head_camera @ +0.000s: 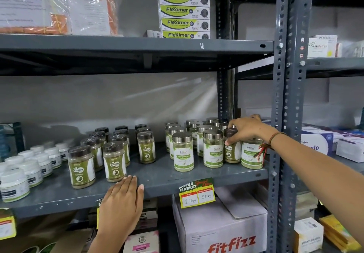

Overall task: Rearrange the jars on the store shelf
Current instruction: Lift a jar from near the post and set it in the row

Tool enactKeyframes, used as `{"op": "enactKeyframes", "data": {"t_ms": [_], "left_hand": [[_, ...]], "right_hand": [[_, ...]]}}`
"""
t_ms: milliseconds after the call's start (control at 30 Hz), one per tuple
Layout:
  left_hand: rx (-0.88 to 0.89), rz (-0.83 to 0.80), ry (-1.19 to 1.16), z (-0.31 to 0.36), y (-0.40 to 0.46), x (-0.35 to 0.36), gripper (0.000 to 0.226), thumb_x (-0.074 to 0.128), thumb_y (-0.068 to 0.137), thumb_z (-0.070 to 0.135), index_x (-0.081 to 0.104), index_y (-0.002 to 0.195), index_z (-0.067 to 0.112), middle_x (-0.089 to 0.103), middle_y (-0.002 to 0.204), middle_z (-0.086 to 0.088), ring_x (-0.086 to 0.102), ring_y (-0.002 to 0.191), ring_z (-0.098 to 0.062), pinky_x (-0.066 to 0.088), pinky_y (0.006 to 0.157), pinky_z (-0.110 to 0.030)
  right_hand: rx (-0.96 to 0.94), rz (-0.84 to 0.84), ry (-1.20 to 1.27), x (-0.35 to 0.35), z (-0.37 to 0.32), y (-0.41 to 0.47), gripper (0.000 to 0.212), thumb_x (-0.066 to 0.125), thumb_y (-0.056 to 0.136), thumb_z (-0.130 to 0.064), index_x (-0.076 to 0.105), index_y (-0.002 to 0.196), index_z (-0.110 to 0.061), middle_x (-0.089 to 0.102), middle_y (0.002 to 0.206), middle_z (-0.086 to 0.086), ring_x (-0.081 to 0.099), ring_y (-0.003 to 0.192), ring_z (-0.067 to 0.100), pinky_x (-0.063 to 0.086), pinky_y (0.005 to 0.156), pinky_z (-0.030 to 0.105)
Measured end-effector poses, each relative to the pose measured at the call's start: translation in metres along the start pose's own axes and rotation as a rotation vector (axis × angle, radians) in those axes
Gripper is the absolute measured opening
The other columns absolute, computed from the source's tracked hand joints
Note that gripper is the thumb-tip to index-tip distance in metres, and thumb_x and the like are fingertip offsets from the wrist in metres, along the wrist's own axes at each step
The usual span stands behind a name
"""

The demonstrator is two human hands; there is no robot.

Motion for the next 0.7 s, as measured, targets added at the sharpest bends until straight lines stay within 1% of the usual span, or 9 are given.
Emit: {"op": "enactKeyframes", "data": {"t_ms": [167, 233, 300, 333, 400, 467, 533, 600, 700], "left_hand": [[0.003, 0.005, 0.004, 0.001, 0.0, -0.002, 0.055, 0.032, 0.093, 0.041, 0.069, 0.109, 0.004, 0.071, 0.107, -0.013, 0.066, 0.101, -0.025, 0.049, 0.092, -0.041], [0.001, 0.001, 0.005, 0.001, 0.0, -0.002, 0.056, 0.031, 0.094, 0.041, 0.069, 0.11, 0.004, 0.071, 0.108, -0.012, 0.066, 0.102, -0.025, 0.049, 0.092, -0.041], [-0.002, 0.002, 0.004, 0.001, 0.0, -0.001, 0.056, 0.03, 0.094, 0.041, 0.069, 0.11, 0.004, 0.071, 0.109, -0.012, 0.066, 0.102, -0.025, 0.049, 0.092, -0.041], [-0.002, 0.002, 0.004, 0.001, 0.0, -0.001, 0.057, 0.03, 0.094, 0.041, 0.069, 0.11, 0.004, 0.071, 0.109, -0.012, 0.066, 0.103, -0.025, 0.049, 0.092, -0.042], [-0.003, 0.006, 0.004, 0.0, 0.001, 0.001, 0.057, 0.03, 0.094, 0.041, 0.069, 0.111, 0.004, 0.07, 0.11, -0.013, 0.065, 0.104, -0.025, 0.049, 0.093, -0.042], [-0.006, 0.011, -0.001, 0.0, 0.001, 0.001, 0.057, 0.03, 0.095, 0.042, 0.068, 0.112, 0.004, 0.07, 0.111, -0.012, 0.065, 0.105, -0.025, 0.048, 0.094, -0.042], [-0.007, 0.015, -0.001, 0.0, 0.001, 0.001, 0.056, 0.03, 0.095, 0.042, 0.068, 0.113, 0.005, 0.07, 0.112, -0.012, 0.065, 0.105, -0.024, 0.047, 0.094, -0.041], [-0.001, 0.02, -0.003, 0.001, 0.001, 0.001, 0.055, 0.031, 0.095, 0.041, 0.068, 0.113, 0.005, 0.07, 0.111, -0.011, 0.065, 0.105, -0.024, 0.047, 0.095, -0.041], [0.007, 0.031, -0.007, 0.002, 0.001, 0.001, 0.053, 0.033, 0.095, 0.04, 0.069, 0.112, 0.005, 0.07, 0.111, -0.011, 0.065, 0.105, -0.024, 0.048, 0.094, -0.04]], "right_hand": [[-0.035, 0.197, -0.019, -0.034, -0.009, -0.006, 0.063, 0.069, 0.072, -0.066, 0.055, 0.121, -0.03, 0.065, 0.104, -0.006, 0.059, 0.106, 0.022, 0.028, 0.101, 0.043], [-0.059, 0.294, -0.051, -0.053, -0.017, -0.012, 0.064, 0.071, 0.073, -0.06, 0.053, 0.125, -0.028, 0.067, 0.107, -0.002, 0.062, 0.104, 0.024, 0.037, 0.097, 0.042], [-0.103, 0.398, -0.052, -0.071, -0.03, -0.018, 0.064, 0.074, 0.073, -0.053, 0.053, 0.126, -0.024, 0.067, 0.107, 0.002, 0.064, 0.098, 0.027, 0.05, 0.088, 0.04], [-0.122, 0.447, -0.034, -0.079, -0.037, -0.022, 0.062, 0.075, 0.074, -0.05, 0.052, 0.125, -0.023, 0.066, 0.106, 0.004, 0.064, 0.096, 0.028, 0.053, 0.083, 0.04], [-0.154, 0.546, -0.008, -0.092, -0.054, -0.032, 0.061, 0.074, 0.075, -0.046, 0.051, 0.126, -0.021, 0.064, 0.108, 0.006, 0.063, 0.097, 0.032, 0.054, 0.077, 0.041], [-0.197, 0.633, 0.009, -0.103, -0.073, -0.041, 0.063, 0.073, 0.078, -0.045, 0.048, 0.13, -0.021, 0.062, 0.114, 0.007, 0.062, 0.102, 0.033, 0.054, 0.079, 0.044], [-0.25, 0.654, 0.099, -0.108, -0.093, -0.046, 0.064, 0.074, 0.079, -0.043, 0.047, 0.133, -0.022, 0.06, 0.121, 0.007, 0.061, 0.106, 0.032, 0.052, 0.084, 0.043], [-0.31, 0.599, 0.239, -0.109, -0.115, -0.044, 0.068, 0.075, 0.078, -0.043, 0.047, 0.136, -0.023, 0.06, 0.126, 0.006, 0.06, 0.11, 0.028, 0.05, 0.091, 0.04], [-0.393, 0.501, 0.422, -0.104, -0.148, -0.039, 0.069, 0.077, 0.074, -0.046, 0.05, 0.134, -0.025, 0.062, 0.127, 0.002, 0.058, 0.115, 0.022, 0.047, 0.098, 0.043]]}}
Point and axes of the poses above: each hand's wrist, its own y-axis towards the middle knuckle, its own x-axis out of the palm, z = x × y, the point moved 6 cm from there along y, towards the middle knuckle
